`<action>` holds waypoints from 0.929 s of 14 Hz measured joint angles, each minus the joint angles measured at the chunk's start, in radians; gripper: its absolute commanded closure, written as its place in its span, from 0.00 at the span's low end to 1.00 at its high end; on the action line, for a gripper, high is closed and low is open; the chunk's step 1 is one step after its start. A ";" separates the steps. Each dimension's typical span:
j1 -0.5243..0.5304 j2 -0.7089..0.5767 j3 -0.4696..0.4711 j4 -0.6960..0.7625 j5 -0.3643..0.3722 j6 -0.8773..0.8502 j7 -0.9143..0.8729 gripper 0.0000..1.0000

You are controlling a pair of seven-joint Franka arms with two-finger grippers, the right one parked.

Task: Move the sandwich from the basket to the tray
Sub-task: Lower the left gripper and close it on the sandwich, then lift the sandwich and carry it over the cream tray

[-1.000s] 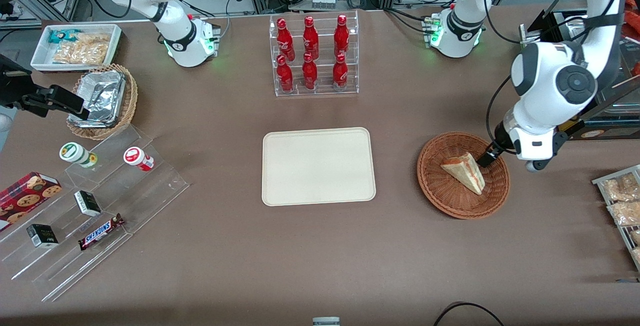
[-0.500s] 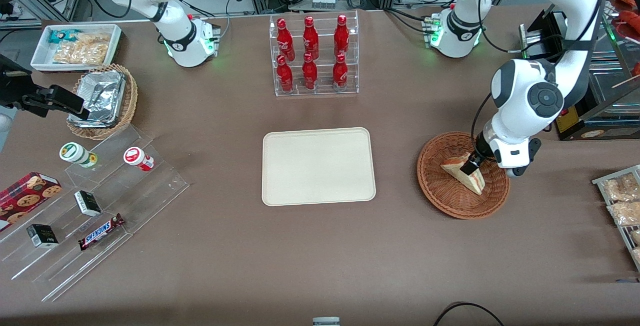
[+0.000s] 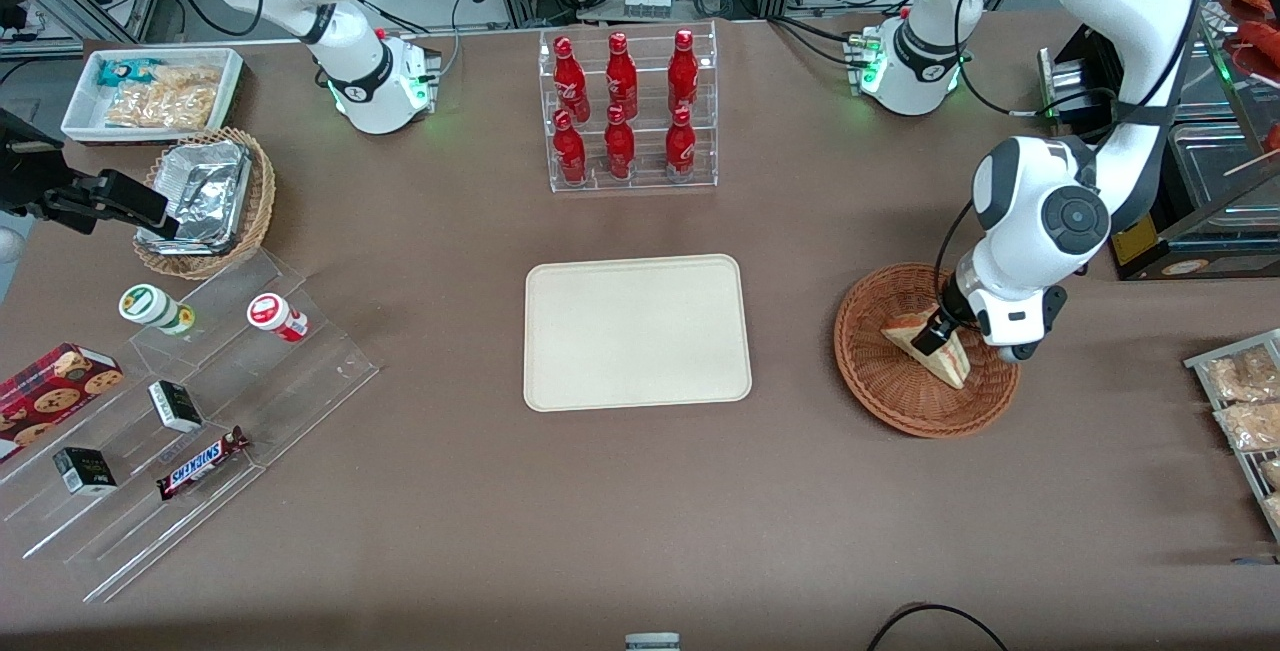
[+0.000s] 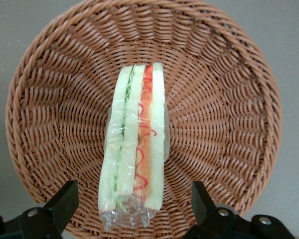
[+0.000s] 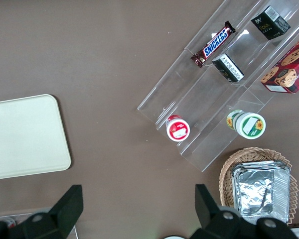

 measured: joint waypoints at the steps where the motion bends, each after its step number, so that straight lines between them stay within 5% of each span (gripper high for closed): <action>1: 0.000 0.011 0.000 0.000 0.000 0.004 0.000 0.13; 5: 0.003 0.050 0.005 0.000 0.000 0.031 -0.001 0.84; 10: 0.005 0.050 0.010 0.019 0.000 0.036 -0.001 0.91; 13: 0.005 0.004 0.009 0.092 0.001 -0.114 0.000 0.90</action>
